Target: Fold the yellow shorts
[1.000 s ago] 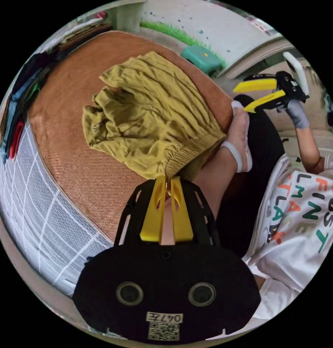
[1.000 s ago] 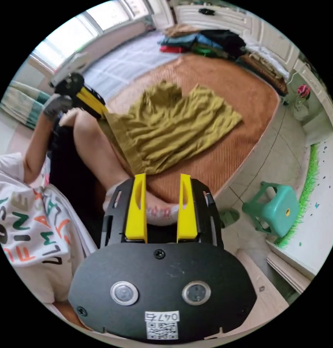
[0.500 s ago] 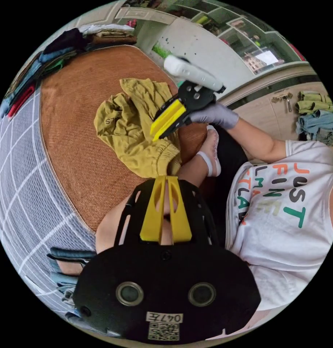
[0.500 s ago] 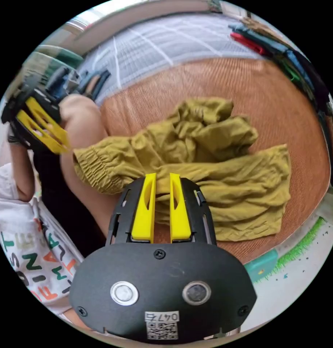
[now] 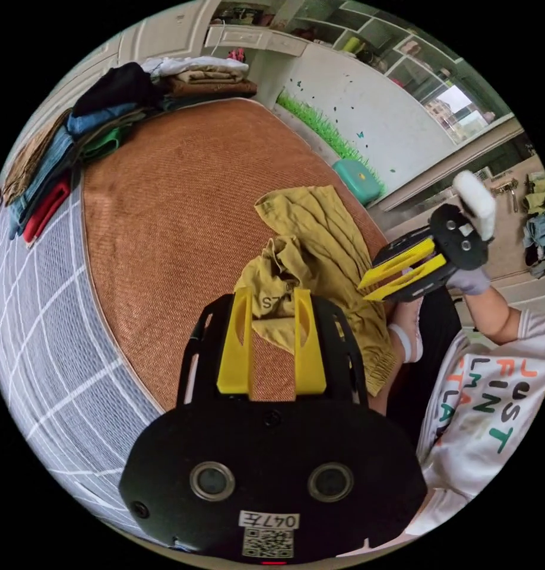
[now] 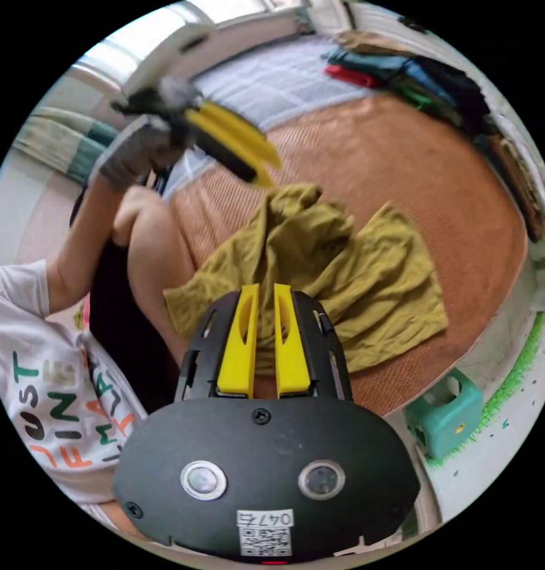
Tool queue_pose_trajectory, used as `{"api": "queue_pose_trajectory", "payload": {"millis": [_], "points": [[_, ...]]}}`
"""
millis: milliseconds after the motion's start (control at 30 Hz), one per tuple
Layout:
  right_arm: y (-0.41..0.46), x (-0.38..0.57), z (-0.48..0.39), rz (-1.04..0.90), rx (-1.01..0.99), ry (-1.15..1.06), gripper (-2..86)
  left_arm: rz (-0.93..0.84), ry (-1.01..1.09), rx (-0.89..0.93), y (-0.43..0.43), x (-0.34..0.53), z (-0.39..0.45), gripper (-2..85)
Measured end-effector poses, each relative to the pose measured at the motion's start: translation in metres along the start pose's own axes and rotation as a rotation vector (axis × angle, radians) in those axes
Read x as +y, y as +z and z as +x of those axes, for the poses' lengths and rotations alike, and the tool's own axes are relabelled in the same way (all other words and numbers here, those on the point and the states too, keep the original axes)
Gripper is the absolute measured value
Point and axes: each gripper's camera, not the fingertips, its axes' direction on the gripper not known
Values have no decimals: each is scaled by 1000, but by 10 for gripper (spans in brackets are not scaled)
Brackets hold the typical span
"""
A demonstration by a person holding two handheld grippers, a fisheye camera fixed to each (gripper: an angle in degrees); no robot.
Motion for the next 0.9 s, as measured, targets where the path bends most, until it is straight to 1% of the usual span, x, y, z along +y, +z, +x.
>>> {"api": "queue_pose_trajectory", "payload": {"millis": [67, 133, 200, 267, 333, 400, 500, 567, 600, 667, 733, 800, 833, 867, 900], "points": [[-25, -10, 20, 159, 79, 53, 24, -1, 36, -47, 35, 5, -2, 91], [-29, -27, 36, 206, 132, 79, 34, 8, 51, -29, 59, 17, -7, 74], [-19, -49, 53, 173, 145, 75, 45, 19, 37, 22, 83, 36, -16, 46], [12, -77, 75, 20, 122, 54, 56, 59, 8, 129, 105, 68, -31, 8], [35, -89, 86, -85, 64, 32, 49, 64, -14, 178, 113, 92, -42, -3], [44, -91, 90, -122, 1, -16, 17, 82, -50, 180, 112, 118, -55, -7], [11, -82, 89, 30, 82, -15, 4, 201, -152, 191, 90, 171, -78, -9], [-23, -74, 94, 178, 59, -9, 2, 376, -243, 198, 62, 223, -95, -9], [-30, -73, 97, 207, 46, -6, 1, 423, -271, 194, 55, 238, -100, -9], [-46, -73, 110, 279, 9, 7, 1, 588, -379, 160, 36, 294, -114, -10], [-47, -79, 122, 296, 3, 25, 0, 678, -458, 124, 30, 331, -122, -10], [-42, -87, 133, 336, 28, 61, 1, 715, -559, 85, 35, 360, -132, -10], [-35, -94, 143, 362, 63, 112, 5, 697, -672, 46, 45, 377, -143, -10], [-24, -100, 155, 344, 105, 188, 11, 660, -777, 15, 57, 392, -154, -9], [-17, -104, 162, 319, 120, 223, 13, 646, -816, 8, 62, 399, -159, -9]]}}
